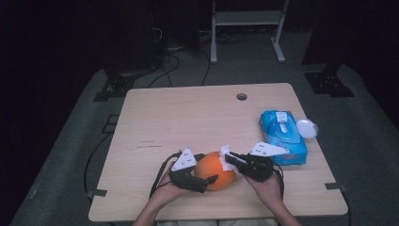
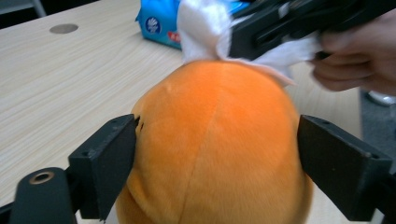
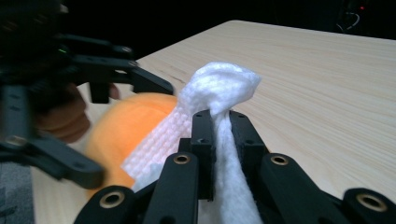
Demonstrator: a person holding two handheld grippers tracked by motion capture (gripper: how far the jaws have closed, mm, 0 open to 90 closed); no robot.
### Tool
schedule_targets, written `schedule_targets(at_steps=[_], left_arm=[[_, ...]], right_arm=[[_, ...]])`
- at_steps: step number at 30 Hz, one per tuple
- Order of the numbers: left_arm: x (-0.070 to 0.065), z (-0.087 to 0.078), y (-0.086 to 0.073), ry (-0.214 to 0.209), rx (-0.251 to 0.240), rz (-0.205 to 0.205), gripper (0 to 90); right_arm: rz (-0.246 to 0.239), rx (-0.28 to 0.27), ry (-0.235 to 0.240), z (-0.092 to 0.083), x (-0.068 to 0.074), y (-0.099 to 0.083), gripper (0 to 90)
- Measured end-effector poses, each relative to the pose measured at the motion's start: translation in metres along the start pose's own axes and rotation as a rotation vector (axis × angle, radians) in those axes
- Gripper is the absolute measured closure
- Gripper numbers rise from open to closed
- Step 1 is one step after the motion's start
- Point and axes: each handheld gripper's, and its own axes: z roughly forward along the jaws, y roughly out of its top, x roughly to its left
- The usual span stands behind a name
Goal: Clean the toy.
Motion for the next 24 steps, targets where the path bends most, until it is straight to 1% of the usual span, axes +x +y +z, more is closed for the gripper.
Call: schedule_targets(at_steps=[2, 3, 4, 6, 7, 8, 9, 10, 11, 12, 14, 16, 17, 18, 19, 21, 22, 23, 24], left_arm=[[0.002, -0.002, -0.001, 0.003, 0.009, -0.001, 21.5], [0.003, -0.003, -0.001, 0.001, 0.014, 0.000, 23.5], [0.004, -0.005, -0.002, 0.001, 0.016, -0.004, 24.7], [0.006, -0.006, -0.003, 0.000, 0.017, -0.008, 26.5], [0.007, -0.007, -0.004, -0.002, 0.015, -0.017, 26.5], [0.007, -0.007, -0.004, -0.002, 0.015, -0.017, 26.5], [0.010, -0.008, -0.007, -0.006, 0.008, -0.039, 26.4], [0.010, -0.007, -0.007, -0.007, 0.007, -0.039, 26.2], [0.010, -0.007, -0.006, -0.008, 0.009, -0.036, 25.3], [0.010, -0.006, -0.006, -0.009, 0.008, -0.036, 24.2], [0.011, -0.006, -0.008, -0.011, 0.004, -0.045, 23.2], [0.012, -0.007, -0.009, -0.009, 0.008, -0.047, 23.0], [0.012, -0.008, -0.009, -0.007, 0.006, -0.048, 23.0], [0.011, -0.008, -0.010, -0.006, 0.006, -0.049, 23.0], [0.011, -0.008, -0.009, -0.005, 0.007, -0.044, 23.0], [0.010, -0.007, -0.009, -0.002, 0.005, -0.039, 23.0], [0.010, -0.007, -0.009, -0.004, 0.003, -0.039, 23.0], [0.010, -0.007, -0.009, -0.006, 0.004, -0.039, 22.9], [0.011, -0.007, -0.009, -0.007, 0.006, -0.042, 22.4]], right_arm=[[-0.034, -0.001, 0.014, 0.001, 0.008, 0.003, 80.7], [-0.044, 0.001, 0.012, 0.001, 0.008, 0.003, 80.7], [-0.040, 0.003, 0.012, 0.002, 0.006, 0.003, 80.7], [-0.005, 0.003, -0.005, 0.001, -0.005, 0.000, 80.5], [-0.001, 0.009, -0.025, 0.001, -0.010, -0.002, 80.5], [-0.001, 0.009, -0.025, 0.001, -0.010, -0.002, 80.5], [0.042, 0.032, -0.087, -0.001, -0.029, -0.010, 80.5], [0.090, 0.022, -0.075, -0.003, -0.035, -0.013, 80.4], [0.098, 0.021, -0.071, -0.003, -0.035, -0.014, 80.4], [0.078, 0.022, -0.071, -0.003, -0.032, -0.012, 80.5], [0.054, -0.001, -0.019, -0.001, -0.019, -0.006, 80.5], [0.016, 0.001, 0.000, 0.000, -0.010, -0.001, 80.5], [0.001, 0.003, 0.000, 0.001, -0.009, -0.001, 80.5], [0.010, 0.002, 0.003, 0.002, -0.011, -0.002, 80.5], [0.033, 0.004, 0.002, 0.002, -0.016, -0.004, 80.2], [0.055, 0.015, -0.029, 0.000, -0.026, -0.010, 80.2], [0.079, 0.015, -0.034, -0.001, -0.030, -0.013, 80.2], [0.099, 0.012, -0.031, -0.002, -0.032, -0.014, 80.2], [0.099, 0.011, -0.030, -0.003, -0.030, -0.013, 80.3]])
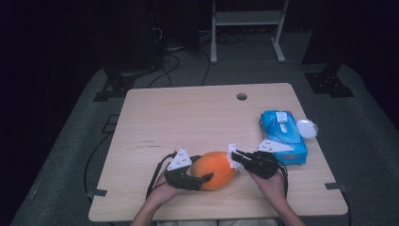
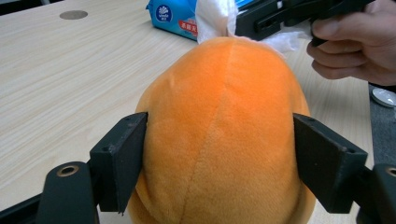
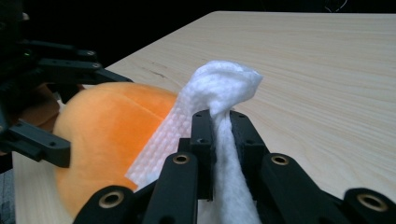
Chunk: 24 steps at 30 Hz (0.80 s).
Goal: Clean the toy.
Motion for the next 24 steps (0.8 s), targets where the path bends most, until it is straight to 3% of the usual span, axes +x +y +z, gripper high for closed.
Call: schedule_targets(at_steps=[3, 5, 11, 12, 15, 16, 17, 19, 21, 23, 24], left_arm=[[0.002, -0.001, -0.001, -0.006, -0.003, -0.015, 21.6], [0.003, -0.001, -0.001, -0.008, 0.001, -0.015, 21.7], [0.000, 0.000, 0.000, -0.012, 0.001, -0.001, 21.9], [-0.001, 0.001, 0.000, -0.011, 0.001, 0.000, 21.7], [0.000, 0.001, 0.000, -0.012, -0.004, -0.005, 21.6], [0.000, 0.000, 0.000, -0.009, -0.003, -0.009, 21.6], [-0.001, 0.000, 0.000, -0.006, -0.001, -0.007, 21.7], [-0.003, 0.000, 0.001, -0.002, -0.002, -0.008, 21.8], [-0.012, 0.004, 0.007, -0.002, -0.010, 0.025, 21.6], [-0.017, 0.008, 0.010, 0.002, -0.001, 0.056, 21.1], [-0.019, 0.009, 0.011, 0.009, -0.001, 0.065, 21.5]], right_arm=[[-0.041, -0.018, 0.050, 0.001, 0.017, 0.008, 80.4], [-0.091, -0.009, 0.045, 0.004, 0.026, 0.011, 80.4], [-0.003, -0.001, -0.003, 0.002, 0.003, 0.001, 80.4], [-0.007, -0.003, -0.003, 0.001, 0.005, 0.002, 80.6], [-0.053, -0.026, 0.066, 0.001, 0.024, 0.010, 80.6], [-0.074, -0.022, 0.067, 0.003, 0.028, 0.012, 80.6], [-0.089, -0.015, 0.060, 0.004, 0.029, 0.012, 80.7], [-0.066, -0.008, 0.045, 0.007, 0.020, 0.007, 80.5], [-0.045, 0.003, -0.003, 0.005, 0.009, 0.004, 80.6], [-0.076, 0.002, -0.045, 0.001, 0.014, 0.005, 81.0], [-0.094, -0.014, -0.026, -0.001, 0.021, 0.007, 81.0]])
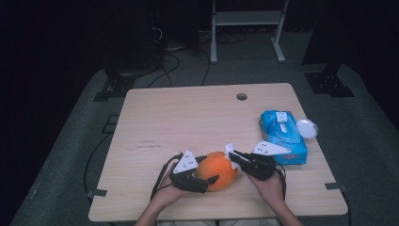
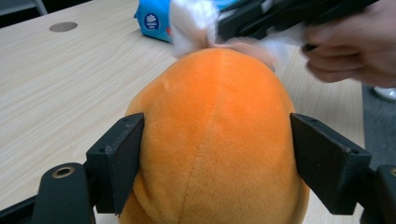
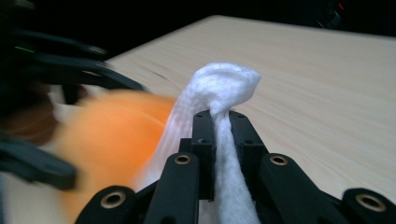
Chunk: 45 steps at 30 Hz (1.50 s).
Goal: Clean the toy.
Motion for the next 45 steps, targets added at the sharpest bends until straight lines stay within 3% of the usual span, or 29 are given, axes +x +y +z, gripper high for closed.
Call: schedule_targets(at_steps=[3, 5, 8, 9, 10, 11, 14, 15, 16, 21, 24, 25, 27, 32, 35, 36, 37, 41, 43, 45], left_arm=[[-0.001, 0.000, -0.001, 0.010, -0.005, -0.013, 22.3], [0.000, -0.001, -0.001, 0.008, -0.002, -0.014, 22.5], [-0.002, 0.000, 0.000, 0.008, -0.005, -0.006, 22.9], [-0.003, 0.001, 0.001, 0.008, -0.005, -0.004, 22.9], [-0.003, 0.002, 0.002, 0.010, -0.002, -0.003, 22.9], [-0.003, 0.002, 0.002, 0.012, -0.003, -0.002, 22.8], [-0.003, 0.001, 0.001, 0.013, -0.006, -0.011, 22.8], [-0.003, 0.001, 0.001, 0.012, -0.003, -0.010, 22.8], [-0.003, 0.001, 0.001, 0.012, -0.003, -0.010, 22.8], [-0.005, 0.003, 0.003, 0.011, -0.014, -0.010, 23.3], [-0.006, 0.004, 0.003, 0.010, -0.019, -0.008, 23.3], [-0.006, 0.005, 0.002, 0.010, -0.021, -0.008, 23.3], [-0.006, 0.005, 0.002, 0.010, -0.018, -0.004, 23.3], [-0.008, 0.007, 0.003, 0.008, -0.023, 0.002, 23.2], [-0.008, 0.007, 0.003, 0.004, -0.019, 0.006, 22.9], [-0.008, 0.007, 0.003, 0.004, -0.019, 0.006, 22.8], [-0.008, 0.007, 0.002, 0.005, -0.026, -0.009, 22.8], [-0.009, 0.009, 0.003, 0.008, -0.027, -0.002, 23.2], [-0.010, 0.011, 0.004, 0.004, -0.022, 0.010, 23.2], [-0.009, 0.011, 0.003, 0.002, -0.031, -0.001, 23.3]], right_arm=[[-0.047, -0.034, 0.104, -0.001, 0.019, 0.009, 80.9], [-0.061, -0.025, 0.102, 0.001, 0.021, 0.009, 80.9], [-0.016, 0.009, 0.022, 0.004, -0.001, 0.000, 80.6], [0.016, 0.006, 0.018, 0.002, -0.005, -0.001, 80.7], [0.032, -0.005, 0.025, 0.000, -0.004, 0.000, 80.7], [0.015, -0.012, 0.035, -0.001, 0.001, 0.002, 80.6], [-0.038, -0.029, 0.124, 0.001, 0.023, 0.009, 80.5], [-0.072, -0.024, 0.122, 0.002, 0.027, 0.010, 80.6], [-0.072, -0.024, 0.122, 0.002, 0.027, 0.010, 80.6], [-0.038, -0.002, 0.041, 0.001, 0.008, 0.004, 80.6], [-0.055, -0.034, 0.136, -0.002, 0.025, 0.011, 80.6], [-0.085, -0.026, 0.145, 0.000, 0.031, 0.013, 80.7], [-0.109, -0.003, 0.125, 0.005, 0.033, 0.011, 80.9], [-0.038, -0.006, 0.042, 0.001, 0.009, 0.006, 80.8], [-0.083, -0.015, 0.096, -0.001, 0.025, 0.010, 80.8], [-0.083, -0.015, 0.096, -0.001, 0.025, 0.010, 80.8], [-0.113, -0.005, 0.099, 0.003, 0.029, 0.011, 81.0], [-0.032, -0.002, 0.049, 0.004, 0.009, 0.006, 80.9], [-0.052, -0.003, 0.049, 0.000, 0.013, 0.007, 80.8], [-0.084, -0.013, 0.109, -0.001, 0.024, 0.011, 80.6]])
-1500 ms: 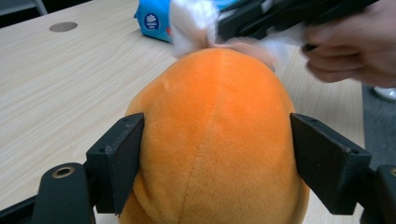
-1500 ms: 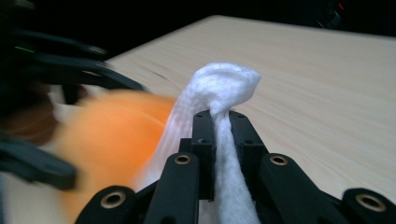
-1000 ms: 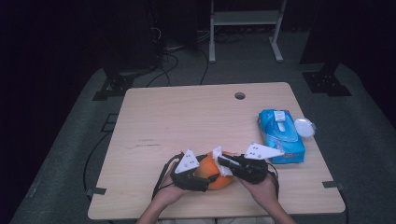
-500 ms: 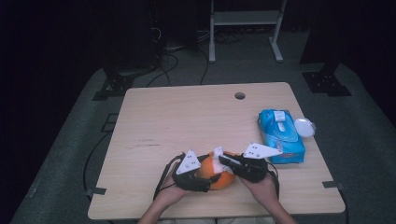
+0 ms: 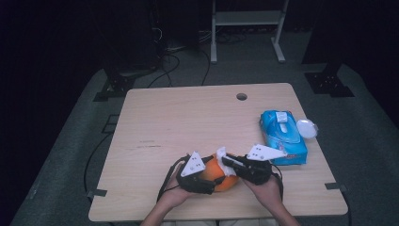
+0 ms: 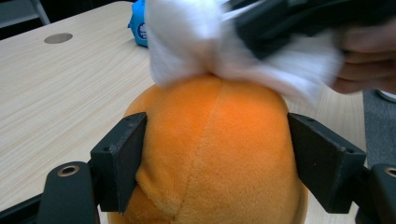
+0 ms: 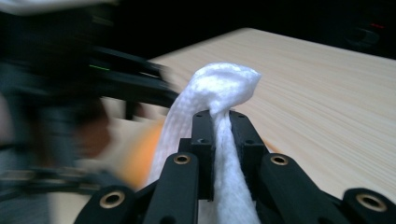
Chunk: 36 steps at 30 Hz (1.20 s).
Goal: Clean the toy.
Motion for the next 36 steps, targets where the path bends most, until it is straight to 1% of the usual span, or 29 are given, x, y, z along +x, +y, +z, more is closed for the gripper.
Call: schedule_targets(at_steps=[1, 2, 3, 5, 6, 7, 8, 9, 10, 11, 12, 13, 14, 16, 19, 21, 22, 23, 24, 25, 27, 28, 29, 30, 31, 32, 34, 36], left_arm=[[0.001, -0.001, 0.000, -0.001, 0.003, -0.005, 23.2], [0.001, -0.001, 0.000, -0.001, 0.003, -0.005, 23.3], [0.001, -0.002, -0.001, 0.000, 0.003, -0.006, 23.4], [0.000, -0.002, -0.001, -0.002, 0.005, -0.004, 23.7], [-0.001, -0.002, 0.000, -0.002, 0.005, 0.002, 23.7], [-0.001, -0.001, 0.000, -0.002, 0.006, 0.005, 23.7], [-0.001, -0.001, 0.000, -0.003, 0.006, 0.007, 23.7], [-0.001, 0.000, 0.000, -0.004, 0.005, 0.006, 23.7], [-0.001, 0.000, 0.000, -0.004, 0.005, 0.006, 23.7], [0.001, -0.001, -0.001, -0.002, -0.002, -0.011, 23.7], [0.002, -0.002, -0.001, -0.002, 0.002, -0.015, 23.7], [0.003, -0.003, -0.002, -0.002, 0.005, -0.012, 23.7], [0.003, -0.003, -0.002, -0.003, 0.008, -0.009, 23.6], [0.004, -0.005, 0.000, -0.010, 0.006, 0.002, 22.4], [0.006, -0.008, 0.003, -0.032, -0.029, 0.001, 19.0], [0.008, -0.010, 0.002, -0.035, -0.034, -0.003, 15.8], [0.010, -0.011, 0.001, -0.030, -0.031, -0.011, 14.0], [0.012, -0.013, 0.001, -0.035, -0.034, -0.029, 12.9], [0.014, -0.013, 0.000, -0.049, -0.042, -0.050, 12.9], [0.016, -0.012, -0.002, -0.059, -0.037, -0.064, 12.9], [0.017, -0.007, -0.006, -0.061, -0.003, -0.068, 11.7], [0.017, -0.007, -0.006, -0.061, -0.003, -0.068, 11.9], [0.014, -0.002, -0.010, -0.052, 0.004, -0.062, 13.1], [0.014, -0.002, -0.010, -0.052, 0.004, -0.062, 16.6], [0.012, -0.004, -0.008, -0.022, 0.021, -0.030, 22.7], [0.011, -0.005, -0.006, -0.010, 0.028, -0.025, 26.7], [0.010, -0.007, -0.004, 0.007, 0.021, -0.016, 33.4], [0.009, -0.010, -0.001, 0.006, 0.012, -0.022, 37.4]], right_arm=[[-0.018, 0.003, 0.018, 0.002, 0.005, 0.002, 80.7], [-0.044, 0.018, 0.006, 0.004, 0.007, 0.002, 80.8], [-0.040, 0.026, -0.004, 0.006, 0.005, 0.001, 80.8], [-0.001, 0.031, -0.029, 0.006, -0.008, -0.004, 80.7], [0.014, 0.032, -0.054, 0.004, -0.013, -0.007, 80.8], [0.043, 0.025, -0.062, 0.001, -0.018, -0.008, 80.8], [0.051, 0.018, -0.068, -0.001, -0.018, -0.008, 80.8], [0.043, 0.014, -0.063, -0.003, -0.015, -0.006, 80.8], [0.043, 0.014, -0.063, -0.003, -0.015, -0.006, 80.8], [0.027, -0.010, -0.006, -0.003, -0.006, -0.002, 80.7], [0.002, -0.004, 0.015, -0.001, -0.001, 0.000, 80.6], [-0.022, 0.007, 0.017, 0.002, 0.003, 0.000, 80.7], [-0.028, 0.015, 0.014, 0.004, 0.003, -0.001, 80.8], [0.010, 0.024, 0.010, 0.004, -0.005, -0.005, 80.7], [0.044, 0.016, 0.005, 0.000, -0.015, -0.009, 80.7], [0.037, 0.018, -0.001, -0.001, -0.016, -0.009, 80.7], [0.039, 0.017, -0.005, -0.002, -0.017, -0.009, 80.7], [0.040, 0.016, -0.007, -0.002, -0.018, -0.009, 80.7], [0.046, 0.014, -0.015, -0.003, -0.019, -0.010, 80.7], [0.053, 0.007, -0.017, -0.003, -0.022, -0.010, 80.6], [0.070, 0.003, -0.023, -0.004, -0.025, -0.011, 80.7], [0.070, 0.003, -0.023, -0.004, -0.025, -0.011, 80.7], [0.073, 0.004, -0.030, -0.004, -0.025, -0.011, 80.7], [0.066, 0.007, -0.034, -0.003, -0.023, -0.010, 80.7], [0.054, 0.003, -0.034, -0.003, -0.019, -0.009, 80.8], [0.044, -0.002, -0.031, -0.004, -0.015, -0.007, 80.7], [0.022, -0.017, -0.011, -0.005, -0.008, -0.002, 80.8], [0.024, -0.035, 0.017, -0.005, -0.007, 0.000, 80.8]])
